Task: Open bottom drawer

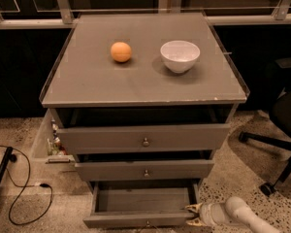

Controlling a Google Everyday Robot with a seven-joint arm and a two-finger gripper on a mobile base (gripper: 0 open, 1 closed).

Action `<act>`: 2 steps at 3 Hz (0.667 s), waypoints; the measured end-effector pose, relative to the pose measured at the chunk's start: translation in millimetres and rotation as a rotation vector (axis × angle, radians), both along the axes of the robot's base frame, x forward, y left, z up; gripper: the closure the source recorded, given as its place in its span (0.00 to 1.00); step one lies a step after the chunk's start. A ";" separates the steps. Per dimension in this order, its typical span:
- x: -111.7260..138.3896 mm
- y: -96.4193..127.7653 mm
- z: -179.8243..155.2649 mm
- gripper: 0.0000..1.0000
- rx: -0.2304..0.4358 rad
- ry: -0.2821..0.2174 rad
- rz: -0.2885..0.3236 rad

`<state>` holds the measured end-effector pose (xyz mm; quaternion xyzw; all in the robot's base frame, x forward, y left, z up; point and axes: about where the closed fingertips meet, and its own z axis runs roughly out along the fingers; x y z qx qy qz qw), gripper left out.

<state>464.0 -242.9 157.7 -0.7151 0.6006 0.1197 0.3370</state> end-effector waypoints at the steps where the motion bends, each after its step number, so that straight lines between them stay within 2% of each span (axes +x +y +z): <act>1: -10.9 -1.8 -16.2 0.38 0.019 0.038 0.031; 2: -11.1 -1.9 -12.0 0.61 0.018 0.038 0.031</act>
Offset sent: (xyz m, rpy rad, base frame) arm -0.1235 -0.0439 -0.0557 0.0591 0.1175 0.1312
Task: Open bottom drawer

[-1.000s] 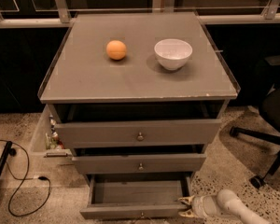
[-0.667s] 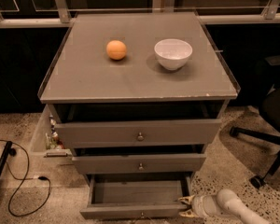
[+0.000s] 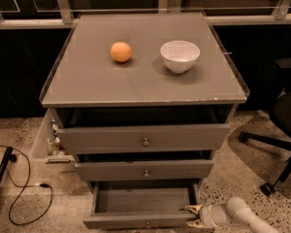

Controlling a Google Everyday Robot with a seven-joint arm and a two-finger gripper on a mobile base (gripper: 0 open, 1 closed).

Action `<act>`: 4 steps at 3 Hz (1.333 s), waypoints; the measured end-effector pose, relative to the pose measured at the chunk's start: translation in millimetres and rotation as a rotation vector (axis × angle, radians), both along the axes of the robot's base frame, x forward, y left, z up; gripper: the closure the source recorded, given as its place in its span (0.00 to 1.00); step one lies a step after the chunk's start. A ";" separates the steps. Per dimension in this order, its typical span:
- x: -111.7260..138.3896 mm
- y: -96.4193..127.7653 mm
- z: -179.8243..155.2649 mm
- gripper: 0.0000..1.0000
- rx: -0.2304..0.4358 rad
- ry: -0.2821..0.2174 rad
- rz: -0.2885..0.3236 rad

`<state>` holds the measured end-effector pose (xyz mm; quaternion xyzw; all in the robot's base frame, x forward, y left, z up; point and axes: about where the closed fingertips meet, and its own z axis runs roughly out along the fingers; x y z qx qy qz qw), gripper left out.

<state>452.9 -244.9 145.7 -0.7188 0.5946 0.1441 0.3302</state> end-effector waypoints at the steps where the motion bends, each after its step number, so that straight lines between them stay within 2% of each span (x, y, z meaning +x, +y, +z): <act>1: -13.0 -2.9 -0.3 0.84 -0.004 0.009 0.021; 2: -13.1 -3.0 2.2 1.00 -0.004 0.009 0.021; 3: -24.3 -5.0 3.0 0.81 -0.005 0.011 0.029; 4: -24.8 -4.3 4.3 0.58 -0.005 0.011 0.029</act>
Offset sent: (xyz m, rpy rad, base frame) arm -0.1717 -0.0473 -0.0004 -0.0639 0.0104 0.1530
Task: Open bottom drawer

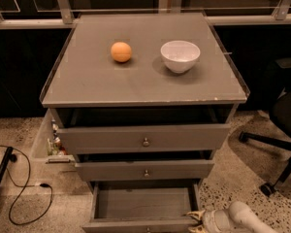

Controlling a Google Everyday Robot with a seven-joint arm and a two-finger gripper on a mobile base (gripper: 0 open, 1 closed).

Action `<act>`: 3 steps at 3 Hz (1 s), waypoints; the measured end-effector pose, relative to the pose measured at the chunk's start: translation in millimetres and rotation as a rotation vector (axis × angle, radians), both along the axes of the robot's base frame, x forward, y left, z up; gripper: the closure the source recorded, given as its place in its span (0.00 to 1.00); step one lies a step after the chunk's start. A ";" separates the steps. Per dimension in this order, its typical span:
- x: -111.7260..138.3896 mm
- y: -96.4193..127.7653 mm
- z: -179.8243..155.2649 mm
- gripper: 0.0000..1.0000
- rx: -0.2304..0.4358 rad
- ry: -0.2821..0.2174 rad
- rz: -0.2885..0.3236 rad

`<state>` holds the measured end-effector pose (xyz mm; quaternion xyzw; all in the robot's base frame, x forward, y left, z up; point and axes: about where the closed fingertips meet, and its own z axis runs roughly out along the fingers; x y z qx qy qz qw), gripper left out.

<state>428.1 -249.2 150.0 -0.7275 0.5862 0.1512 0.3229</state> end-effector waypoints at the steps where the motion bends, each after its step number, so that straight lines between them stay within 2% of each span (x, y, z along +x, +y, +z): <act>1: 0.0 0.0 0.0 0.35 0.000 0.000 0.000; 2: 0.0 0.1 0.0 0.11 0.000 0.000 0.000; 3: -0.1 0.1 -0.1 0.00 0.000 0.000 0.000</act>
Offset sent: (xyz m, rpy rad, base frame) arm 0.0000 0.0000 0.0000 0.0000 0.0000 0.0000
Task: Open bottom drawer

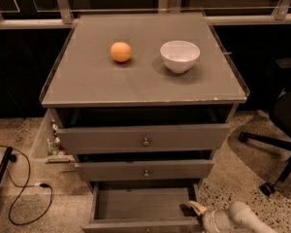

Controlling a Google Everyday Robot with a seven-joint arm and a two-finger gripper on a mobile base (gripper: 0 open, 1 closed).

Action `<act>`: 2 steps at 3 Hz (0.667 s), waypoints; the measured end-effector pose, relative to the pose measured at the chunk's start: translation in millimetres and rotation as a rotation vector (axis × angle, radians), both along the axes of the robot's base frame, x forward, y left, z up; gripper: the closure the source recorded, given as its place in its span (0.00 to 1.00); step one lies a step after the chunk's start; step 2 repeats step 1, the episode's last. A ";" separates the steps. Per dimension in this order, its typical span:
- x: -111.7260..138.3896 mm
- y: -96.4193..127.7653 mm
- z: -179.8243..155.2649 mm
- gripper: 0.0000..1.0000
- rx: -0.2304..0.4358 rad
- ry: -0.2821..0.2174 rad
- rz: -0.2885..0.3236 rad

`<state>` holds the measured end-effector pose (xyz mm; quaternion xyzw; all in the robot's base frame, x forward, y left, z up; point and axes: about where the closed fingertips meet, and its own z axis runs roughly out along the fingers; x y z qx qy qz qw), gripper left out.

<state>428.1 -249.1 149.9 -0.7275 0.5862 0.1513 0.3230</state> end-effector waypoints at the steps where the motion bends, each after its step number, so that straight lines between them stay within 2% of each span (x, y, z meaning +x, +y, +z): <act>1: 0.0 0.0 0.0 0.00 0.000 0.000 0.000; 2: 0.0 0.0 0.0 0.00 0.000 0.000 0.000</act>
Offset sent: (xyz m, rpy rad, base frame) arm 0.0000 0.0000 0.0000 0.0000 0.0000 0.0000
